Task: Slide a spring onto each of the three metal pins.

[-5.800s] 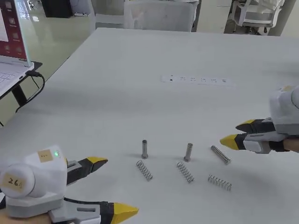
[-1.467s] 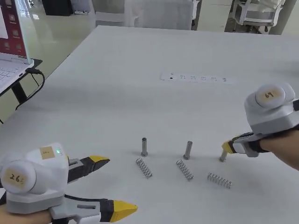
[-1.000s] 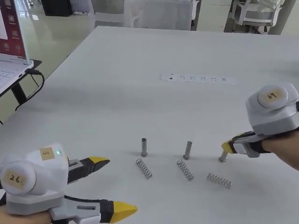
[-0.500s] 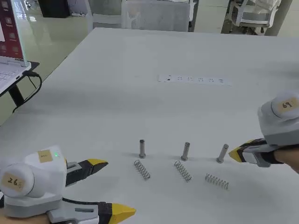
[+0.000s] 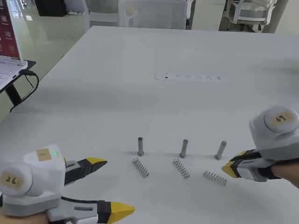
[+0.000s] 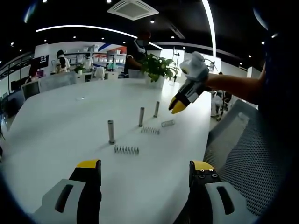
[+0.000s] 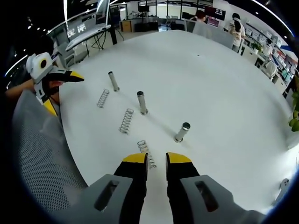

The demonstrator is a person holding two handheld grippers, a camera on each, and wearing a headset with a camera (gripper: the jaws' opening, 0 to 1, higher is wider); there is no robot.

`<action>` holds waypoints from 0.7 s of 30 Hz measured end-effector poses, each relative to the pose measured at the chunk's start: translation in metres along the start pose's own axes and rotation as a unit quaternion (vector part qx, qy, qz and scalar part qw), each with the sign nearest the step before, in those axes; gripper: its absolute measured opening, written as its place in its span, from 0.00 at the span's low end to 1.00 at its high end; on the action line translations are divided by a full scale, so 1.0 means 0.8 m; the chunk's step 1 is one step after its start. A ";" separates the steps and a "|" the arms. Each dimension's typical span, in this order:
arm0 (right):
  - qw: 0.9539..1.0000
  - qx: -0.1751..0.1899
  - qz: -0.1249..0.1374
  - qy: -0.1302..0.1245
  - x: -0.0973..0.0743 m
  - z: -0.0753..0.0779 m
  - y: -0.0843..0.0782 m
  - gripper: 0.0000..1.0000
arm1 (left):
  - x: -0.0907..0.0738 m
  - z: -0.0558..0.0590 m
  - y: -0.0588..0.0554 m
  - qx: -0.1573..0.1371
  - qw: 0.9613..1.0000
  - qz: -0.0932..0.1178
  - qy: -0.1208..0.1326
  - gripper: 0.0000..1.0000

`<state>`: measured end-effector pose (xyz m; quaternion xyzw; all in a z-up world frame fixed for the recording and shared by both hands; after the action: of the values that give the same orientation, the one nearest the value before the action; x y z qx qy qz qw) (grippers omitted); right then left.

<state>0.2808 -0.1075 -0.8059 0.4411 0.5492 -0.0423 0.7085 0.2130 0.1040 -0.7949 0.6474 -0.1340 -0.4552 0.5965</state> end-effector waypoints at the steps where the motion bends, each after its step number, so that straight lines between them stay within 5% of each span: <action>1: 1.000 -0.008 -0.005 0.009 0.002 -0.008 0.001 0.13 | 0.000 0.000 0.000 0.000 1.000 0.001 0.000 0.73; 8: 0.997 -0.060 -0.039 0.032 0.024 -0.024 -0.002 0.14 | -0.001 -0.001 0.002 -0.002 1.000 0.005 0.004 0.73; 21: 0.989 -0.111 -0.087 0.036 0.049 -0.019 -0.004 0.13 | -0.003 -0.001 0.003 -0.006 1.000 0.008 0.006 0.72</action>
<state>0.2833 -0.0822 -0.8399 0.3114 0.6116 -0.0268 0.7268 0.2135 0.1056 -0.7922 0.6456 -0.1331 -0.4476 0.6043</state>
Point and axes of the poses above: the centre of the closed fingertips' face, and the gripper's own axes: x roughly forward along the fingers, z roughly to its right, y roughly out of its top, the point moved 1 cm from there along -x, roughly backward along the fingers, and after that the axes turned 1 degree about -y, right-handed, at the moved point
